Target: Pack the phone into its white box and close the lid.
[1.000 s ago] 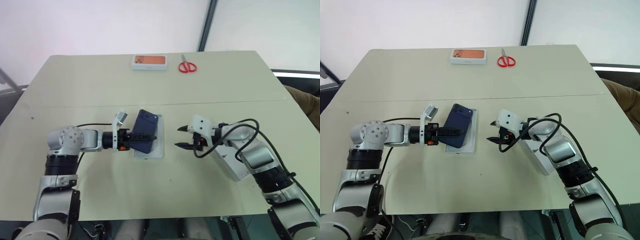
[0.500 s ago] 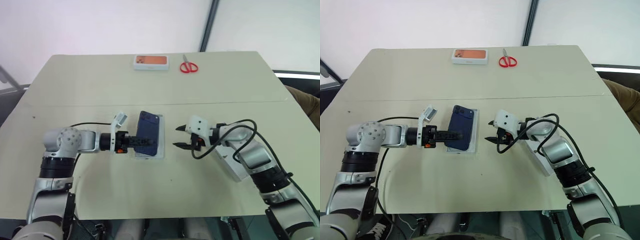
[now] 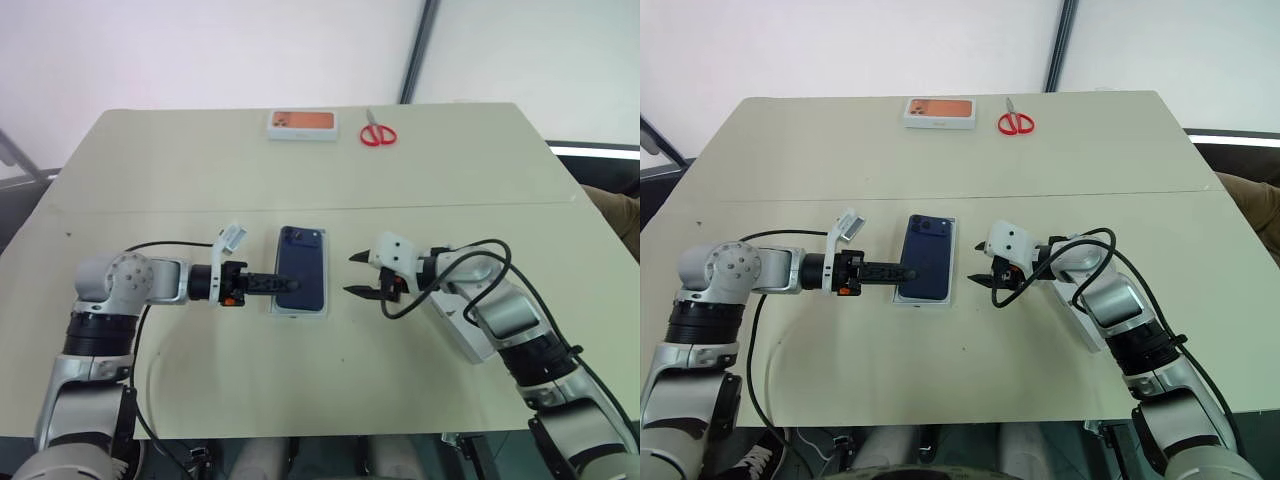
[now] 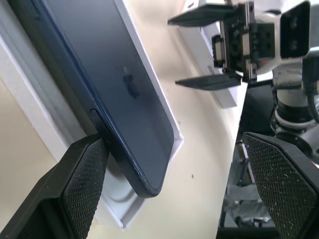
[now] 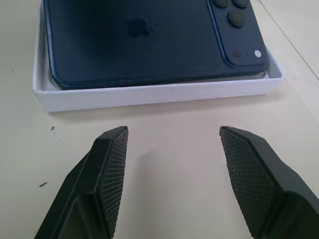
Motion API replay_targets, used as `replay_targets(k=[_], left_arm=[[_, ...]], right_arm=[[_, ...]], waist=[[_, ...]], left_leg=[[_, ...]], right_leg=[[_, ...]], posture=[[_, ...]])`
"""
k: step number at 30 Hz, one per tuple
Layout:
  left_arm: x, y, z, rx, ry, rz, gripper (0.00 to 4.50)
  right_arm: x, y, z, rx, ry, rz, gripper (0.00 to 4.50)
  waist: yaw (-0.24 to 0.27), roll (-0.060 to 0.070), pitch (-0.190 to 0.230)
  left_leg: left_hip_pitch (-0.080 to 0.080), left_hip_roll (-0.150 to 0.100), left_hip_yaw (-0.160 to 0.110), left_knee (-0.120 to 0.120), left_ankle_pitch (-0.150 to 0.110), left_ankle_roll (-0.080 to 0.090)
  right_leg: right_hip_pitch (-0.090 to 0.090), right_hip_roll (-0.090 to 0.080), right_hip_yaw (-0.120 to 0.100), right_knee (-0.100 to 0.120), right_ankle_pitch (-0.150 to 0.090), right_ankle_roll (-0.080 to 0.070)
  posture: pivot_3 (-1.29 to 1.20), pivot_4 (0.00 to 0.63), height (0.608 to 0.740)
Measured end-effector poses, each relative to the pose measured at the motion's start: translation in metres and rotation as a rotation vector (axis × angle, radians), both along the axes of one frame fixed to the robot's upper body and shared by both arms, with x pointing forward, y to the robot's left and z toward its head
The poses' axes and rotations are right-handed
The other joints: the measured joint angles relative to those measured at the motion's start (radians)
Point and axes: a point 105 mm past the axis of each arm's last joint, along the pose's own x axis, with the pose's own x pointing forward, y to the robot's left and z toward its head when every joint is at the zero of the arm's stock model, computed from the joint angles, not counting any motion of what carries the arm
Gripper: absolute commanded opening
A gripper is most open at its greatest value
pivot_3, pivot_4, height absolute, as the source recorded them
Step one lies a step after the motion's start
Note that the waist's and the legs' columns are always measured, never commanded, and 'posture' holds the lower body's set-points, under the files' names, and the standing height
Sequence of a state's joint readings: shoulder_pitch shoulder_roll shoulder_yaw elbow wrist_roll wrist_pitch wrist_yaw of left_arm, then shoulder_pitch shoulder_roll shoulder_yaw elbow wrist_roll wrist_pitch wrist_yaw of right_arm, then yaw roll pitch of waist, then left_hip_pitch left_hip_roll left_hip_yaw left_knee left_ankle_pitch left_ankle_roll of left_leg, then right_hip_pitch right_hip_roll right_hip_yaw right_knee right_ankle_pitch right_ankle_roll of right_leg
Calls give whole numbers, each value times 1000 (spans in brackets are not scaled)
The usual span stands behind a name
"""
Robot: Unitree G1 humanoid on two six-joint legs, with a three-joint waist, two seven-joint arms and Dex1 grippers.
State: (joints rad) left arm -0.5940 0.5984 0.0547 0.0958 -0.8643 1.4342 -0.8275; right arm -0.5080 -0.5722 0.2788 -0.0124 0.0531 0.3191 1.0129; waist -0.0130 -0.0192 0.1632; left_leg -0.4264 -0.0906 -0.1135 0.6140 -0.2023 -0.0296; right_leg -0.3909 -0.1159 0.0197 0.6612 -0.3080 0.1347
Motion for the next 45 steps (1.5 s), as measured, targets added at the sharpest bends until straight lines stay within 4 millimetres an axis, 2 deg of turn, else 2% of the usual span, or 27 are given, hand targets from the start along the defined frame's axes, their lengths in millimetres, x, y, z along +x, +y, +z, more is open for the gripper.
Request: replay_targets(k=[7, 12, 19, 20, 22, 23, 27, 29, 33, 35, 38, 41, 45], left_arm=[[-1, 9, 3, 16, -10, 8, 4451], [-10, 12, 8, 35, -34, -20, 4451], [-4, 23, 10, 61, -69, 39, 4451], [-2, 27, 11, 74, -87, 54, 4223], [4, 33, 13, 80, -108, 92, 3668], [8, 38, 12, 76, -95, 128, 3187], [16, 50, 6, 101, -90, 200, 1119], [19, 53, 5, 118, -103, 223, 60], [22, 55, 0, 153, -127, 241, 17], [24, 53, -11, 190, -129, 247, 17], [22, 34, -34, 202, -106, 209, 17], [26, 23, -36, 221, -144, 180, 17], [27, 12, -38, 212, -165, 160, 17]], right_arm=[[0, 0, 0, -2, -1, -1, 3078], [0, 0, 0, -2, -1, -2, 3078], [0, 1, -5, -6, 14, -1, 3078], [0, 2, -5, -3, 15, 0, 3078], [0, 2, -5, 0, 19, 3, 2544], [0, 2, -5, 2, 20, 4, 2212], [1, 2, -4, 2, 12, 0, 164], [2, 4, -4, 3, -2, -5, 0], [4, 9, -5, 12, -25, -15, 0], [6, 11, -8, 7, -26, -24, 0], [5, 23, -13, 8, -28, -11, 0], [4, 29, -16, 9, -26, -8, 0], [4, 25, -20, -1, -20, -29, 0]], waist=[[-3, 0, 0], [-2, 0, 0], [-2, 0, 0], [-3, 0, 0], [-3, 0, 0], [-3, 0, 0], [-1, 0, 0], [-1, 0, 0], [-2, 0, 0], [-1, 0, 0], [0, 0, 0], [3, 1, -1], [8, 1, -1]], left_leg=[[0, 0, 0, 0, 0, 0], [0, 0, 0, 0, 0, 0], [0, 0, 0, 0, 0, 0], [0, 0, 0, -1, 0, 0], [0, 0, 0, -1, 0, 0], [0, 0, 0, 0, 0, 0], [0, 0, 0, 0, 0, 0], [0, 0, 0, 0, 0, 0], [0, 0, 1, 0, 0, 0], [0, 0, 1, 0, 0, 0], [0, 0, 1, 0, 1, -1], [1, 0, 0, 1, 0, 0], [1, -1, -1, 1, 0, 1]], right_leg=[[-1, 0, 0, 0, 0, 0], [-1, 0, 1, 1, 0, 0], [-1, 0, 1, 1, 0, 0], [-1, 0, 1, 1, 0, 0], [-1, 0, 1, 1, 0, 0], [-1, 0, 1, 1, 0, 0], [-1, 0, 1, 1, 0, 0], [-1, 0, 0, 1, 0, 0], [-1, 0, 1, 1, 0, 0], [-1, 0, 1, 1, 0, 0], [-1, 0, 1, 1, 0, 0], [1, 0, 0, 1, 0, 0], [1, 0, -1, 1, 0, 0]], posture=[[0, 150, 740], [0, 150, 740], [0, 150, 740], [0, 150, 740], [0, 150, 740], [0, 150, 740], [0, 150, 740], [0, 150, 740], [0, 150, 740], [0, 150, 740], [0, 150, 740], [0, 150, 740], [0, 150, 740]])
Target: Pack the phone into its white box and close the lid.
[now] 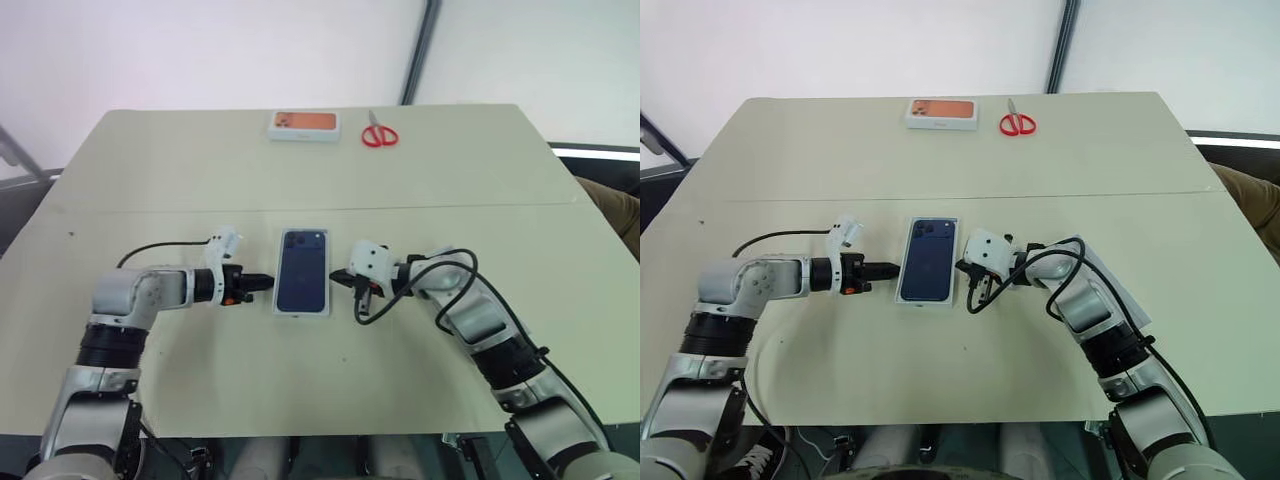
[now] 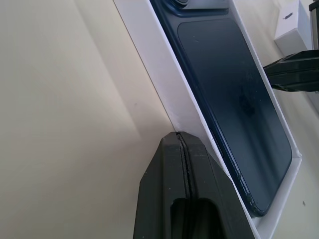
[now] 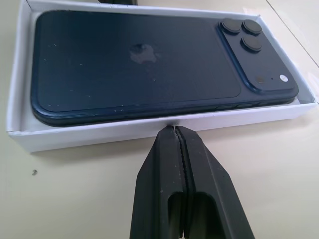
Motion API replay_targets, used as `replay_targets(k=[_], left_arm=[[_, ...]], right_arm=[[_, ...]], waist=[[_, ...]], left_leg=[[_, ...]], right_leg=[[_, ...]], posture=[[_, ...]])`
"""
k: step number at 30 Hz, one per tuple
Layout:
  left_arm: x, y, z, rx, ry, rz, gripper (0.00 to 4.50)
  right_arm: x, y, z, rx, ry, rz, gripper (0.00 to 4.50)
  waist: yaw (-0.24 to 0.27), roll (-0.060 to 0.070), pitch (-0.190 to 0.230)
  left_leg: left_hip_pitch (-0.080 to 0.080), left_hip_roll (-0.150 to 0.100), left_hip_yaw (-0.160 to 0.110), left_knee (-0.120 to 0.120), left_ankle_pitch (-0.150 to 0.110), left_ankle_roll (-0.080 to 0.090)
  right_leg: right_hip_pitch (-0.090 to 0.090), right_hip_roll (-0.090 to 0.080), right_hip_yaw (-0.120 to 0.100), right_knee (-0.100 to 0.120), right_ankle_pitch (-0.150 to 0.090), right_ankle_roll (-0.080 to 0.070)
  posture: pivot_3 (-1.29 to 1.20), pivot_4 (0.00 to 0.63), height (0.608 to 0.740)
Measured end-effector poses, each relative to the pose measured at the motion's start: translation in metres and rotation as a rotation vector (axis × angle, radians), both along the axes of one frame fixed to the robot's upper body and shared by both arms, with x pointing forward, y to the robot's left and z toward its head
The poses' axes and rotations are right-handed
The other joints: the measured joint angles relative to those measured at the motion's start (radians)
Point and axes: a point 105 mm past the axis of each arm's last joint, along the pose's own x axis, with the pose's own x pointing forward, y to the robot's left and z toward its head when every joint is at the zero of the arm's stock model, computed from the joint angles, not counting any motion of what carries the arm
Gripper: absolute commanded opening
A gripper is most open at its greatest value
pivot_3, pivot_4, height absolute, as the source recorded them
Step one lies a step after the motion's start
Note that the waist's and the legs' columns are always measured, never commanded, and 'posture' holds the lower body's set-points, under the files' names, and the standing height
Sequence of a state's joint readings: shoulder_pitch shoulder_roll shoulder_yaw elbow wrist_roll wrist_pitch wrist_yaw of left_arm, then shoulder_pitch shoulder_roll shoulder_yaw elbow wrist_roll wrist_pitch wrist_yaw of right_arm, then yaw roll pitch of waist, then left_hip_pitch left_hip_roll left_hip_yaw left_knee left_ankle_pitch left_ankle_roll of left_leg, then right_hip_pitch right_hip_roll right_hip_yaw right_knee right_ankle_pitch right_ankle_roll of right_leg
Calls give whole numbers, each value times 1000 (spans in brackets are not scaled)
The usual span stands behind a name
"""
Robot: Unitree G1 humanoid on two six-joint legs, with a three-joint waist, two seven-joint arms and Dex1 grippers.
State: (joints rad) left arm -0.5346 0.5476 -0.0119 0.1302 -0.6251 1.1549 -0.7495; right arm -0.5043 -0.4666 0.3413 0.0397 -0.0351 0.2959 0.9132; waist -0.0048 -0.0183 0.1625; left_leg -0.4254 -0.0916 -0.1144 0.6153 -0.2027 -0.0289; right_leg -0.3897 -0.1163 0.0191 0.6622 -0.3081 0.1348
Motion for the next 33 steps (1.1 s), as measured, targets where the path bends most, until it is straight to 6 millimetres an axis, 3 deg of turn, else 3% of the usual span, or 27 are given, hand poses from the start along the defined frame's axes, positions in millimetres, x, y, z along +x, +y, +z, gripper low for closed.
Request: replay_targets(k=[7, 20, 26, 33], left_arm=[[3, -30, 0, -1, -24, -56, 17], [3, -104, -4, -44, -33, -209, 17], [-2, -148, -7, -82, -17, -317, 17], [-4, -161, -9, -103, -19, -355, 17]], right_arm=[[-9, -24, -6, -46, 25, -42, 0], [-26, -94, -4, -126, 40, -211, 0], [-28, -134, -1, -191, 34, -307, 0], [-30, -147, 0, -202, 35, -344, 0]], waist=[[24, 0, 0], [49, 0, 0], [56, 0, 0], [46, 0, 0]], left_leg=[[0, -2, -1, 3, -1, 2], [0, -3, -2, 11, -4, 7], [0, -4, -4, 15, -7, 12], [0, -4, -4, 15, -7, 12]], right_leg=[[1, -1, -1, -1, 0, 0], [11, -2, -4, -3, -1, 1], [17, -3, -7, -11, 1, 4], [18, -3, -7, -12, 1, 5]], posture=[[0, 150, 740], [0, 150, 740], [0, 150, 740], [0, 150, 740]])
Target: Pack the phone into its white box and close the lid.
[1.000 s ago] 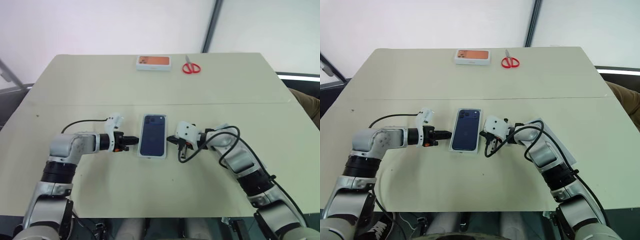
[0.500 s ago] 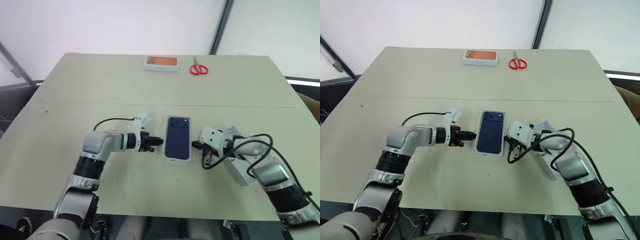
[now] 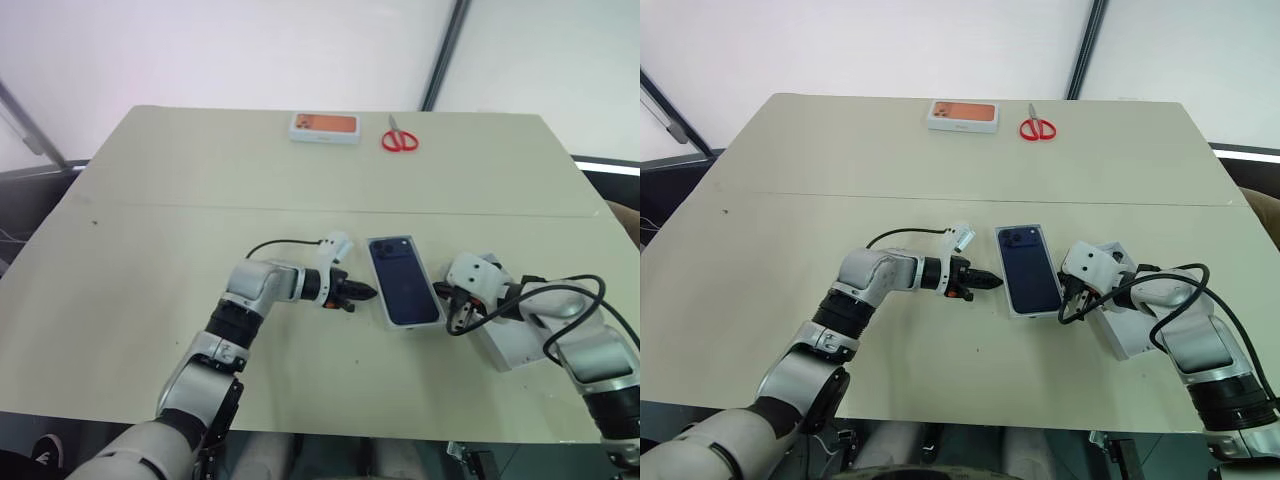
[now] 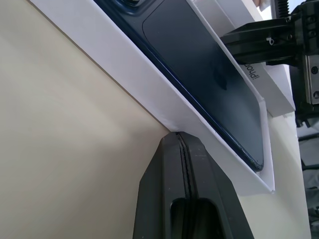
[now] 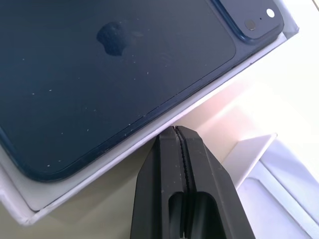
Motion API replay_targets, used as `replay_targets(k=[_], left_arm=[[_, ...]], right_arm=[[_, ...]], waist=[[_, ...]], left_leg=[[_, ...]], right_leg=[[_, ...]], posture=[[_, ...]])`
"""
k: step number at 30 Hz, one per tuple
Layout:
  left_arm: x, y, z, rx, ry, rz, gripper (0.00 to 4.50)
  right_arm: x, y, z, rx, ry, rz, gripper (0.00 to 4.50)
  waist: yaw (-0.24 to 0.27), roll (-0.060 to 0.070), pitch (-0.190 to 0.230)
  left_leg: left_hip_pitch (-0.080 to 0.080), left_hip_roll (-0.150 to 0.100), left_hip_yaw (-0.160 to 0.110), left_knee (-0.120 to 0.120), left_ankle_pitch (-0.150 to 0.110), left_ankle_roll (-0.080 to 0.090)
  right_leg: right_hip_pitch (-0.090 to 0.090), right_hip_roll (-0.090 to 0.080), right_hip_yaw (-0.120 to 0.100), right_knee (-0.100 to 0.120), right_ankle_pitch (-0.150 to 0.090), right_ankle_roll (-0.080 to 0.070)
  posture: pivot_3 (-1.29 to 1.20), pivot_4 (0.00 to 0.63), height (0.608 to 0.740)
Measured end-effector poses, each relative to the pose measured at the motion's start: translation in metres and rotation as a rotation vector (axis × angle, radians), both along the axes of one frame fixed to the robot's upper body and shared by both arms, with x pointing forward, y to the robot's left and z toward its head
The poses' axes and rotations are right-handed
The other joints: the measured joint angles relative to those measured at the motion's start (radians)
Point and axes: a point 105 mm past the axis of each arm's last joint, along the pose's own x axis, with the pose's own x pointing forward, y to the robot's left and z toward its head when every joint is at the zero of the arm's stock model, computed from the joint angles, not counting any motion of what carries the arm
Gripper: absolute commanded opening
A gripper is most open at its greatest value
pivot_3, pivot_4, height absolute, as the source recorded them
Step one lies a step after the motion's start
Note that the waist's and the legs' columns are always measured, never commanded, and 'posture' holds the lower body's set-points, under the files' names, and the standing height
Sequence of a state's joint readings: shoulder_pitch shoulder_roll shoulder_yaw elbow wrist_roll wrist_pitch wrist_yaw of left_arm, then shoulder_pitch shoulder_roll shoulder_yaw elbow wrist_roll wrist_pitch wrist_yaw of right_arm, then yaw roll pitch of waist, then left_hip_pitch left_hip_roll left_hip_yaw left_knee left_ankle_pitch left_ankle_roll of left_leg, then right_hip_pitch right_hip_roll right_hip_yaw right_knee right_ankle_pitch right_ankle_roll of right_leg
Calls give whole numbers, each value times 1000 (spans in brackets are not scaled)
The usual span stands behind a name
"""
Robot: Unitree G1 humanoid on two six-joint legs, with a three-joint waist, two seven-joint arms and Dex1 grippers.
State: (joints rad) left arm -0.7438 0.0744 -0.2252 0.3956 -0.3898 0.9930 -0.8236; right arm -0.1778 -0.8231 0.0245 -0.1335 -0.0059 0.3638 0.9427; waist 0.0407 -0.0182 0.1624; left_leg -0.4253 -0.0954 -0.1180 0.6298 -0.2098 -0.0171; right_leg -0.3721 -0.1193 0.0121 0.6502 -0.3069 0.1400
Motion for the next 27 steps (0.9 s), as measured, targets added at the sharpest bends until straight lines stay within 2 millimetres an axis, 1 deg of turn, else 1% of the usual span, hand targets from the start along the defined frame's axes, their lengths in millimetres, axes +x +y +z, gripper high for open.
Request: replay_targets(k=[15, 27], left_arm=[[9, 1, 0, -3, -18, -3, 17], [11, 2, 1, 7, -43, -1, 17]], right_arm=[[-3, 3, -1, 0, 33, 7, 0], [-2, 4, -1, -8, 38, 8, 0]], waist=[[-6, 0, 0], [-9, 0, 0]], left_leg=[[0, 1, 0, 0, 0, 0], [0, 1, 0, 0, 0, 0]], right_leg=[[0, 1, 0, 0, 0, 1], [0, 1, 0, 0, 0, 1]], posture=[[0, 150, 740], [0, 150, 740]])
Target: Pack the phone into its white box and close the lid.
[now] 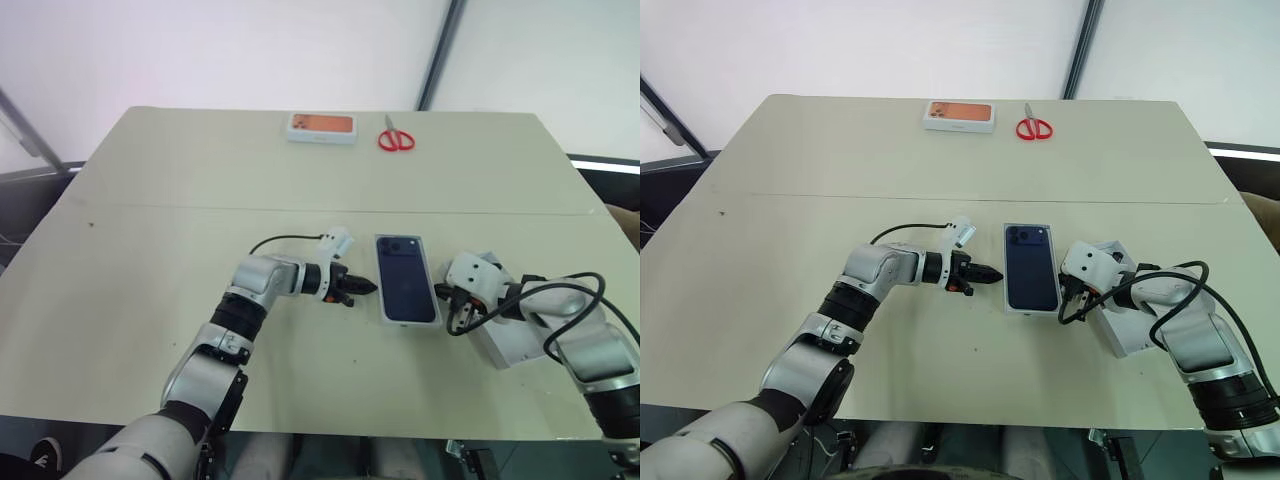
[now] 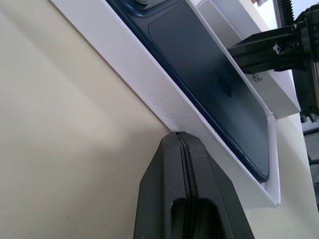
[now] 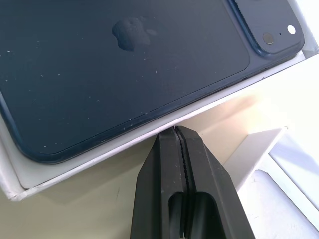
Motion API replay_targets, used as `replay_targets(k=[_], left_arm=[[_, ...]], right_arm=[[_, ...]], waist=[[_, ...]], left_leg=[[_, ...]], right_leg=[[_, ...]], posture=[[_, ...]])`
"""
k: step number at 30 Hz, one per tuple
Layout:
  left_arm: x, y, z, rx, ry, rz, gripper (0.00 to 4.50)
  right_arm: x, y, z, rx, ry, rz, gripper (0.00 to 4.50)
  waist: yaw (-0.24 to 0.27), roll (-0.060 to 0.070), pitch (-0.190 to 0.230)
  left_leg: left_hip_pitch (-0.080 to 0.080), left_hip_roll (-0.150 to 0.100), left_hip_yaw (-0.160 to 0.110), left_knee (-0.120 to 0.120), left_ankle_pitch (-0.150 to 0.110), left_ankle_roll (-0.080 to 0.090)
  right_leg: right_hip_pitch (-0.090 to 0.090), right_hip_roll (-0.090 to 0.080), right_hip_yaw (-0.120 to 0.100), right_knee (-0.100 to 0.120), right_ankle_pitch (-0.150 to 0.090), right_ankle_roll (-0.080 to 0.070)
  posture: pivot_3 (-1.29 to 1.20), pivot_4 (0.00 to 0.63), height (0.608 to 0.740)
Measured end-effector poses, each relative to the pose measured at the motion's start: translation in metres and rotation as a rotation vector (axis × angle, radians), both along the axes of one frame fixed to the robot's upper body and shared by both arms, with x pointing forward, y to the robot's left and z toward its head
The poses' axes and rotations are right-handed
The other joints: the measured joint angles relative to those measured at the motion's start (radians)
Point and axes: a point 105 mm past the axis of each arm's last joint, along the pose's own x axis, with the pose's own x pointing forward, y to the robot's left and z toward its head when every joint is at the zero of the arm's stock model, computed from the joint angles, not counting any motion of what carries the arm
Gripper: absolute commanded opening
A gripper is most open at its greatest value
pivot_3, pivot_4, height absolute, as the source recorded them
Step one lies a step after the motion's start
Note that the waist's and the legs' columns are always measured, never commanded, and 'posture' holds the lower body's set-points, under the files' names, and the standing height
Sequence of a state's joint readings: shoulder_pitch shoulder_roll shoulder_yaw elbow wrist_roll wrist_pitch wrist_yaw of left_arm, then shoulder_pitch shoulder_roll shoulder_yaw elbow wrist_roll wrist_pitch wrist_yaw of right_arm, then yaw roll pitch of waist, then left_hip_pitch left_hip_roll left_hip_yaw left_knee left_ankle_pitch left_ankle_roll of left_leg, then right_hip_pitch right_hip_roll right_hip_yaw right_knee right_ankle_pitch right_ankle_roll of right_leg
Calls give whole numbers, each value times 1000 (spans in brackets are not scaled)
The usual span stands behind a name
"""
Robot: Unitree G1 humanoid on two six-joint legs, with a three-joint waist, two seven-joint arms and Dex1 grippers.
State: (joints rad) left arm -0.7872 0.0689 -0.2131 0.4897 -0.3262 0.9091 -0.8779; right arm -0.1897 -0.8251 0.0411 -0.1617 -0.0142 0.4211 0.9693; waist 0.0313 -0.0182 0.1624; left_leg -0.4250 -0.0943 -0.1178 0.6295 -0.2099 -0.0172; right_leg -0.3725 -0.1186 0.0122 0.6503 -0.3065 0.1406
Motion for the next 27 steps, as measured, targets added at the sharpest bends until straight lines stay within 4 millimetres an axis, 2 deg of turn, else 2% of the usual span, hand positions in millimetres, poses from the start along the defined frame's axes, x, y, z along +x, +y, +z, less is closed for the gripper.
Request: replay_targets(k=[14, 20, 27], left_arm=[[0, 7, 2, 7, -27, -1, 17], [1, 19, 3, 4, -26, 20, 17], [4, 21, 3, -7, -23, 55, 17]], right_arm=[[7, 4, 3, -12, -54, 14, 0], [13, 8, 6, -9, -70, 24, 0], [1, 12, 3, 17, 21, 68, 0]], waist=[[-20, 0, 0], [-25, 1, 0], [-24, 1, 1]], left_leg=[[0, 0, 0, -1, 0, 0], [0, 1, 0, -2, 0, 0], [0, 1, 0, -2, 0, 0]], right_leg=[[-1, 0, 0, 0, 0, 0], [-2, 0, 1, 0, 0, 0], [-2, 0, 1, 0, 0, 0]], posture=[[0, 150, 740], [0, 150, 740], [0, 150, 740]])
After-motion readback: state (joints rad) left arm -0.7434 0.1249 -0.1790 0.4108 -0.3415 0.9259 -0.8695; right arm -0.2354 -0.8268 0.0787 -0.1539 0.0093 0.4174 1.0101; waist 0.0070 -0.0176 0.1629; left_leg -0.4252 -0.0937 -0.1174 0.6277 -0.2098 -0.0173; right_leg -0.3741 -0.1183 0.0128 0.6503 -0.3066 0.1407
